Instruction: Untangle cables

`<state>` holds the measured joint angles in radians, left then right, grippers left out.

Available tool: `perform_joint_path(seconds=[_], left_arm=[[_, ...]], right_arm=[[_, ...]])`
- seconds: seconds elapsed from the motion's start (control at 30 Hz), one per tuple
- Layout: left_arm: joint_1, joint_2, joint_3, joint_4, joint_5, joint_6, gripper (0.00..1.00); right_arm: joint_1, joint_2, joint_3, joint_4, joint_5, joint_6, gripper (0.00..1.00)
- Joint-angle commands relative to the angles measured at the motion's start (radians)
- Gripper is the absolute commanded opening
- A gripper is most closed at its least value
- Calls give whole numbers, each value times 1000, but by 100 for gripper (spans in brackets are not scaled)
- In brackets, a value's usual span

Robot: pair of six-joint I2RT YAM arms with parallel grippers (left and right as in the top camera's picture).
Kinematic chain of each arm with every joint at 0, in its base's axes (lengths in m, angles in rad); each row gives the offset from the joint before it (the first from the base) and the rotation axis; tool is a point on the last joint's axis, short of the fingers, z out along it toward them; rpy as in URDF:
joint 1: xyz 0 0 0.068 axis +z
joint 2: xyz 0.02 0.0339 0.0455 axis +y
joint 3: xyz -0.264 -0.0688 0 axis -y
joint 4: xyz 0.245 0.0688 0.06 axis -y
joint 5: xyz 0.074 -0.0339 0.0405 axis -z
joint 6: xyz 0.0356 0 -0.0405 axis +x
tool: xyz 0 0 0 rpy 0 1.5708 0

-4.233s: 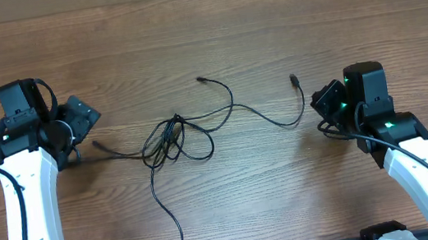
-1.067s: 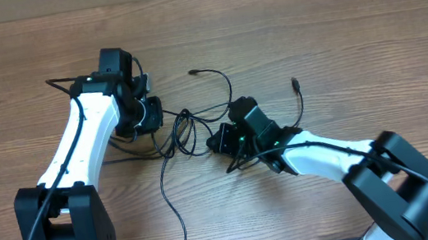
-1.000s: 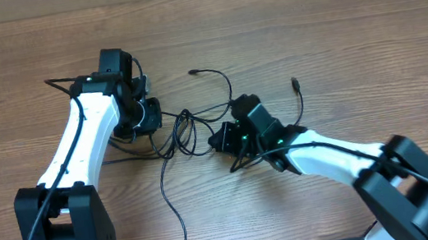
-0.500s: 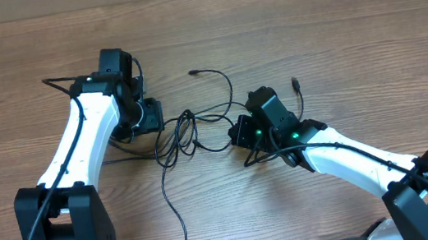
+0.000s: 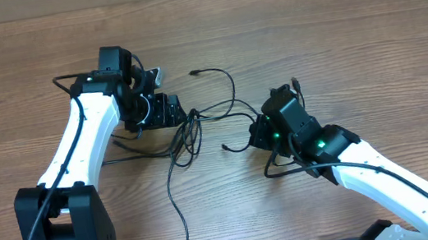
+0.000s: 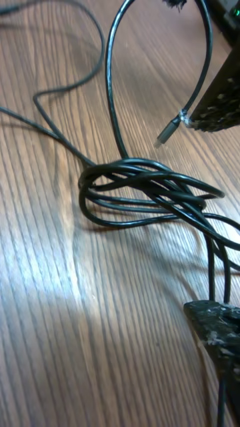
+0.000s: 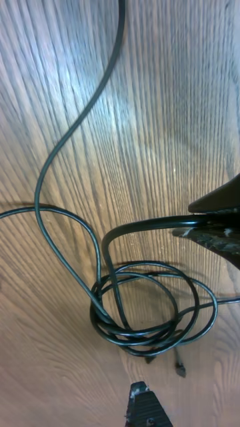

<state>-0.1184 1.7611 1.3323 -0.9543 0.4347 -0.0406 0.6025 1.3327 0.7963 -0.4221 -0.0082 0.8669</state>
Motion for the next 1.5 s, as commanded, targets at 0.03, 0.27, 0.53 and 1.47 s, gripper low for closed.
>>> perform_joint_path(seconds=[0.03,0.27,0.53,1.47], left_arm=[[-25,5,19,15,72,28,81],[-94,6,19,71,56,-8,58],[-150,31,18,53,-198,-109,55],[-148,48,12,-34,-470,-227,65]], right_arm=[[-5,-32,3,-12,52,-4,4],[-5,-32,3,-10,52,-4,4],[-3,-23,2,1,48,1,4],[-3,252,2,248,-190,-58,4]])
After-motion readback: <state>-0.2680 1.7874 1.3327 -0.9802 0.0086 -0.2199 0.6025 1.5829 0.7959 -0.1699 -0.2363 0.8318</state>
